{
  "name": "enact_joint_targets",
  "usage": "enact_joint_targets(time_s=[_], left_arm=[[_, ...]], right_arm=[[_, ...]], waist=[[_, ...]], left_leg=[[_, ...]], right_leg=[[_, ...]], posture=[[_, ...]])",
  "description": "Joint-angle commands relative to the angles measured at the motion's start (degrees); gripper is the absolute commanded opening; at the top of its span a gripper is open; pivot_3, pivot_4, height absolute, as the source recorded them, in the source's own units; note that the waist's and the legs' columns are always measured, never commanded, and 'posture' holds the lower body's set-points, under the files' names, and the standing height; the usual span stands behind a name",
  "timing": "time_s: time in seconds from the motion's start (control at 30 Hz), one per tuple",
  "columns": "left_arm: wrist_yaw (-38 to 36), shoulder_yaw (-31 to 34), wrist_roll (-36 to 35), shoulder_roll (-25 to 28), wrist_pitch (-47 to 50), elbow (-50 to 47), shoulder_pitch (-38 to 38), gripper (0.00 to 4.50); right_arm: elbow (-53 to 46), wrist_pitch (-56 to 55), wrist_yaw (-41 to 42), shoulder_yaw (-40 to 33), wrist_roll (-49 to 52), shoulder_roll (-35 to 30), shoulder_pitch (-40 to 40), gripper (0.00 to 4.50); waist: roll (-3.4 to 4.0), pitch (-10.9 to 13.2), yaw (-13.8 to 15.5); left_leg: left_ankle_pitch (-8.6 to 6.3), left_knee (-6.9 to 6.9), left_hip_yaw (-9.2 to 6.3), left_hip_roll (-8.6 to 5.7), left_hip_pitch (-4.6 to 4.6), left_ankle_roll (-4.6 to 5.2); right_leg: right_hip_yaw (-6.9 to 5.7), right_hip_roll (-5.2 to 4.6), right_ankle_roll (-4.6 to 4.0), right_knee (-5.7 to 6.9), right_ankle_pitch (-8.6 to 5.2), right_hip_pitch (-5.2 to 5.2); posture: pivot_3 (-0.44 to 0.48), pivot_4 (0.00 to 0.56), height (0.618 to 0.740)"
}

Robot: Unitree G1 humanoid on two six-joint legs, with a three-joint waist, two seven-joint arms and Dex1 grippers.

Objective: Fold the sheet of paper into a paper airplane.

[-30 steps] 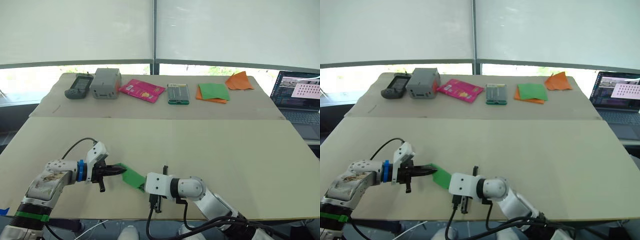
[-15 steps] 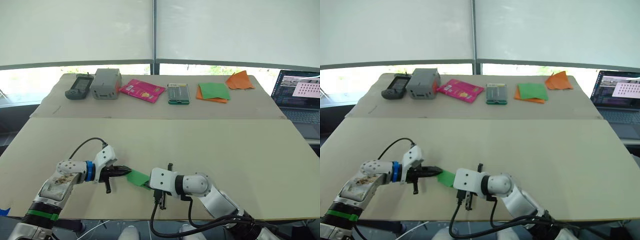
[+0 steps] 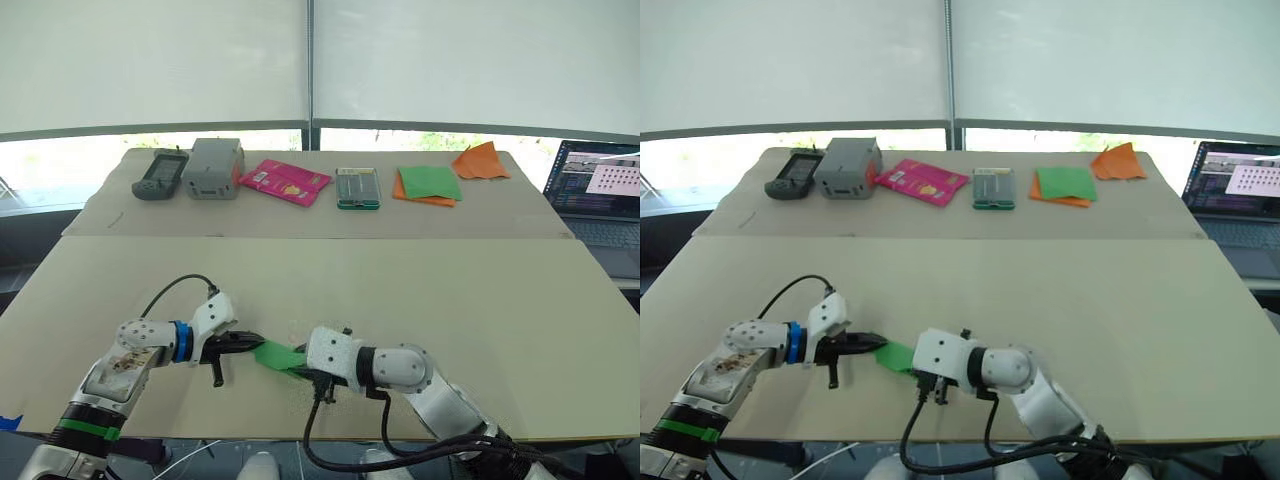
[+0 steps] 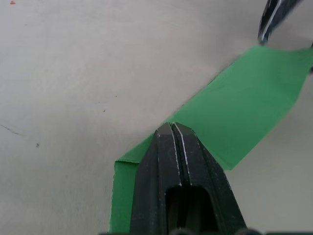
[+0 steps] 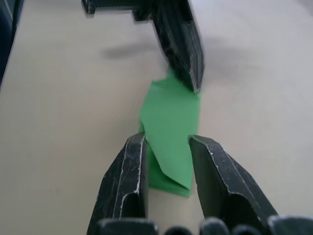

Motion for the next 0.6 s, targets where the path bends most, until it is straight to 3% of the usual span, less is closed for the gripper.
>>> enact_joint_targets(time_s=[0.03, 0.1, 0.23, 0.6], left_arm=[[0.8, -2.4, 3.4, -0.2, 0.5, 2.4, 1.1, 0.00], [0.9, -2.5, 3.7, -0.2, 0.2, 2.5, 1.1, 0.00], [1.2, -2.4, 4.2, -0.4, -0.2, 2.8, 1.3, 0.00], [1.4, -1.8, 4.0, -0.1, -0.6, 2.5, 1.7, 0.00]], right_arm=[[-4.4, 0.9, 0.0, -2.8, 3.5, 0.4, -0.4, 1.58], [-5.2, 1.4, -0.1, -3.2, 5.2, 1.2, -0.2, 1.34], [-6.1, 4.1, -0.8, -3.7, 7.9, 2.1, 0.0, 0.12], [4.0, 4.6, -5.2, 3.0, 4.2, 2.2, 0.6, 0.05]], waist=[[0.02, 0.0, 0.0], [0.02, 0.0, 0.0], [0.10, -0.1, 0.0], [0.14, -0.1, 0.0]], left_leg=[[0.00, 0.00, 0.00, 0.00, 0.01, 0.00], [0.00, 0.00, 0.00, 0.00, 0.02, 0.00], [0.00, 0.00, -0.01, 0.00, 0.03, 0.00], [0.00, 0.00, 0.00, 0.01, 0.04, 0.00]], right_leg=[[0.00, 0.00, 0.00, 0.00, 0.00, 0.01], [0.00, 0.00, 0.00, 0.00, 0.00, 0.01], [0.00, 0.00, 0.00, 0.02, 0.00, 0.01], [0.00, 0.00, 0.00, 0.03, 0.00, 0.00]], posture=[[0.000, 0.150, 0.740], [0.000, 0.150, 0.740], [0.000, 0.150, 0.740], [0.000, 0.150, 0.740]])
